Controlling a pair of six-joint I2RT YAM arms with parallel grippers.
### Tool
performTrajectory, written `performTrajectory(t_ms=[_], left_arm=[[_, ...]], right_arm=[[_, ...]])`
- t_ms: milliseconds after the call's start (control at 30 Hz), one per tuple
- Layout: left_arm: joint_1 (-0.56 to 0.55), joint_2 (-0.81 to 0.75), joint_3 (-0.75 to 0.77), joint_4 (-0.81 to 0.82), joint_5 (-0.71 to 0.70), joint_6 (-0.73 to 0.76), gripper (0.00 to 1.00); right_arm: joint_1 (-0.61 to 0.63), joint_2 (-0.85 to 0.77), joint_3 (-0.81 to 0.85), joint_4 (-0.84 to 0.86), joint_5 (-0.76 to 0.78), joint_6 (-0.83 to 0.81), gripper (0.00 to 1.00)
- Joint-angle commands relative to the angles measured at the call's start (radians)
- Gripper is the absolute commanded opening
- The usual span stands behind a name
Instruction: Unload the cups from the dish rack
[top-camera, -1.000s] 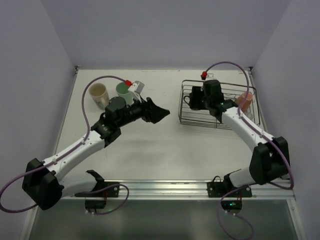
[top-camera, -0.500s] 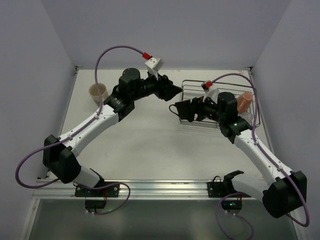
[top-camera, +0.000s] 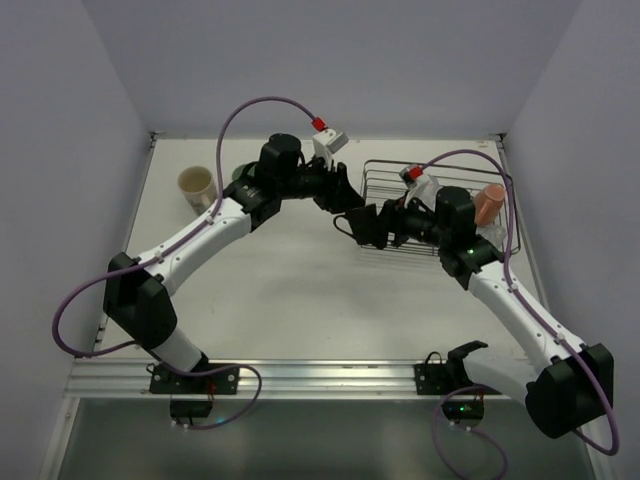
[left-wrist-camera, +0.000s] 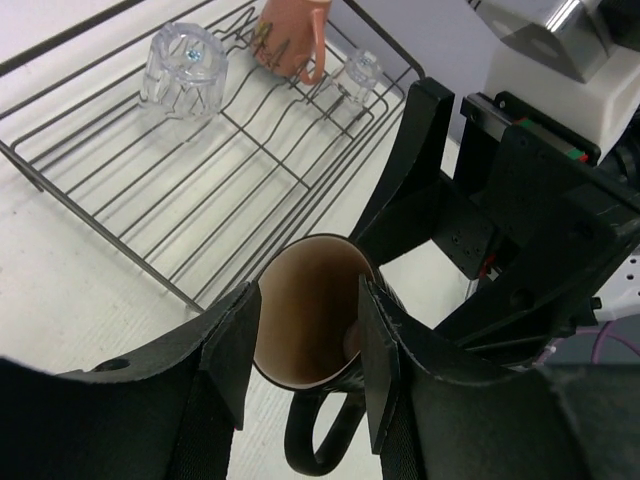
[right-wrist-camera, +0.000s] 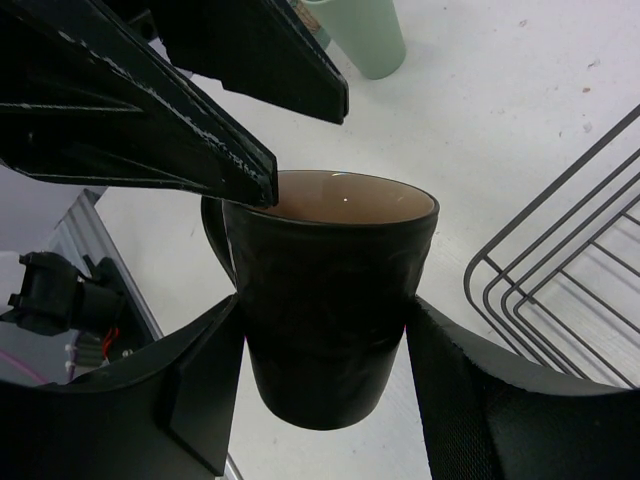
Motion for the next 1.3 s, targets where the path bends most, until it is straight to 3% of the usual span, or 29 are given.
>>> performTrajectory(t_ms=[0, 333, 667, 867, 1167, 1267], left_arm=[[-0.005, 0.0, 0.033, -0.032, 0.068, -0.015, 0.49], [-0.022, 0.039, 0.025, -0.017, 0.177, -0.042, 0.49], [-0.024, 0.04, 0.025, 0.035, 0.139, -0.115, 0.59], [-0.02, 0.042, 0.018, 0.083, 0.15, -0.156, 0.59], [-0.022, 0.074, 0.041, -0.005, 0.193, -0.086, 0.47], [-0.022, 0.08, 0.038, -0.019, 0.183, -0.079, 0.38]], right_arm=[[-0.001, -0.042, 0.034, 0.061, 0.0, -0.013, 0.31], [0.0, -0.021, 0.061, 0.009, 0.042, -0.032, 0.31], [0.0, -0.019, 0.067, 0.004, 0.04, -0.038, 0.3], [0.0, -0.014, 0.058, 0.006, 0.039, -0.036, 0.3], [-0.001, -0.013, 0.066, 0.031, 0.003, 0.002, 0.3], [-0.001, -0.01, 0.077, 0.032, 0.003, 0.017, 0.3]])
